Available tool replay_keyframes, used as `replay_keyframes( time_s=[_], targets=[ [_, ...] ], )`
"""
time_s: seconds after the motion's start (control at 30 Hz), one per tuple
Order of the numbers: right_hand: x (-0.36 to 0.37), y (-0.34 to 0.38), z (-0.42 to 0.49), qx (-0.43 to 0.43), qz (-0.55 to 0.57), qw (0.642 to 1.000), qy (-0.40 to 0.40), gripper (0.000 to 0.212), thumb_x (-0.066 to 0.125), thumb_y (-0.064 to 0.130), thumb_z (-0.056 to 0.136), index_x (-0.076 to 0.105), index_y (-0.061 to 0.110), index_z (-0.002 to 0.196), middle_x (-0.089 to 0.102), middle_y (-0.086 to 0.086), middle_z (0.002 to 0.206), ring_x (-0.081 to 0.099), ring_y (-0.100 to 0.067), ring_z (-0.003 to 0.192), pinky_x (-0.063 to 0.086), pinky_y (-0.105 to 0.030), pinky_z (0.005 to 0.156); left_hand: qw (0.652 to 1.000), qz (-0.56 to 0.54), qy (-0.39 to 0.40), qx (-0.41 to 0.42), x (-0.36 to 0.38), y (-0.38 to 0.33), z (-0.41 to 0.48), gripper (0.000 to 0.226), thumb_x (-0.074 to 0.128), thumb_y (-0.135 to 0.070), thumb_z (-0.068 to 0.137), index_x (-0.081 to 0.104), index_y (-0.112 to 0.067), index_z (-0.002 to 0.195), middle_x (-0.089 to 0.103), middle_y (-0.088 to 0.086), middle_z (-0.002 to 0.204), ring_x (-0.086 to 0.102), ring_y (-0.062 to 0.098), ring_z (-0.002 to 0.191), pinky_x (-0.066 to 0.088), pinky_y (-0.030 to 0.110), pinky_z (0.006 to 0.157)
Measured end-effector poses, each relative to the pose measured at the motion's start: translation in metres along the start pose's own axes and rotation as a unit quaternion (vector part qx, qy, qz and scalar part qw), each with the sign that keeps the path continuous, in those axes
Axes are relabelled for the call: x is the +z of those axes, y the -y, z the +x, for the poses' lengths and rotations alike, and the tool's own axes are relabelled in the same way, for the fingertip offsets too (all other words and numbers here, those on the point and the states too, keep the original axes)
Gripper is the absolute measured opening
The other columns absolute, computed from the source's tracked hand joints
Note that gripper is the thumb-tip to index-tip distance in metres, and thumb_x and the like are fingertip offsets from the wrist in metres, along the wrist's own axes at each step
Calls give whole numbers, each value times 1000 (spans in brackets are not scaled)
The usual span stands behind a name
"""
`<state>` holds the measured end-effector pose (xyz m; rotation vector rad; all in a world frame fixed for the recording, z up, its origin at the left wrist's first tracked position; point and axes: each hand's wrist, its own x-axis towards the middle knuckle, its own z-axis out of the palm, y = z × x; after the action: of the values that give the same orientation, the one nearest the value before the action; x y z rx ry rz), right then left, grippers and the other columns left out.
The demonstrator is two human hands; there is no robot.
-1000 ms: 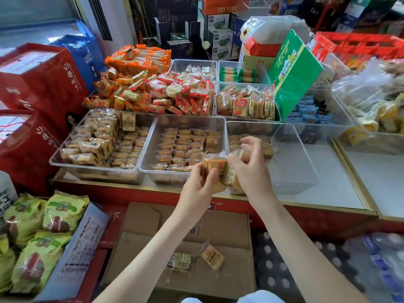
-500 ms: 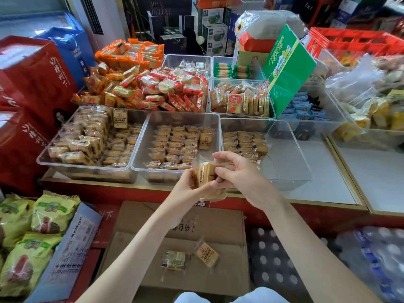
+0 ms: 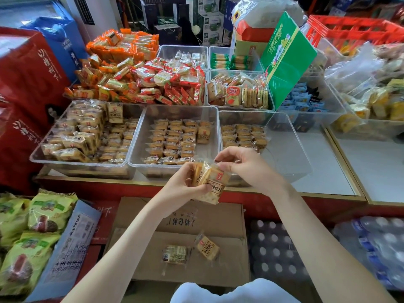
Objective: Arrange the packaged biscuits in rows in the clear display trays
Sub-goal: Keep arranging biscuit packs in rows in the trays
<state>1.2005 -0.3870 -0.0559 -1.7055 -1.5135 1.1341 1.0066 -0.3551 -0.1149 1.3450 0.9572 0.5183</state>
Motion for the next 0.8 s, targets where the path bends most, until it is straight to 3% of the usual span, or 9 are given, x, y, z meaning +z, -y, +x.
replay_keyframes(
  time_s=[0.13,0.27,0.37,0.4,0.5,0.57,0.67,0.8],
  targets=[
    [6,-2,6,-9,51,995,-81,20,65,-1,88,69,18,83,68,6,81,61,7,68,47,-10,66,1000,5,17,-13,1,2,2,45,77,-21,81,52,-19,118,66,6,115,67,18,103,57,37,87],
    [12,-2,11,-37,76,986,-143,22,64,2,89,67,22,82,66,7,81,60,7,72,49,-10,68,1000,12,-19,-17,1,-5,8,39,74,-20,84,52,-16,116,67,6,113,68,19,101,57,36,88],
    [9,-4,13,-40,92,977,-190,10,67,18,91,63,24,98,64,3,94,60,-4,87,51,-19,79,987,-128,-80,-48,3,-13,13,48,74,-30,78,54,-13,118,71,8,112,70,19,99,56,36,89],
    [8,-4,13,-21,93,976,-196,15,67,25,90,60,23,103,63,1,96,59,-8,90,51,-22,80,974,-197,-102,-51,4,-15,16,49,73,-32,77,55,-12,118,72,8,110,71,20,99,56,37,89],
    [17,-5,8,64,152,977,-132,29,67,38,86,57,17,104,64,-2,92,61,-13,81,53,-26,73,934,-331,-132,-26,8,-26,20,40,69,-31,78,61,-15,113,75,5,104,69,25,103,54,36,92],
    [27,-4,6,74,190,975,-92,25,66,31,88,58,11,101,67,-5,85,63,-14,73,53,-26,66,928,-352,-120,-13,13,-32,21,48,68,-33,76,60,-13,119,73,9,111,68,26,106,52,37,95],
    [35,-3,8,48,284,948,-131,17,66,15,90,58,4,101,67,-7,80,63,-16,70,53,-26,63,936,-342,-88,7,20,-37,21,52,68,-34,78,59,-11,124,70,12,118,66,27,110,49,38,99],
    [34,-5,5,36,331,931,-148,10,61,2,91,60,6,101,69,-6,83,65,-14,72,53,-24,62,942,-321,-101,8,20,-39,21,45,69,-35,74,63,-16,114,74,4,107,69,21,101,53,33,92]
  ],
)
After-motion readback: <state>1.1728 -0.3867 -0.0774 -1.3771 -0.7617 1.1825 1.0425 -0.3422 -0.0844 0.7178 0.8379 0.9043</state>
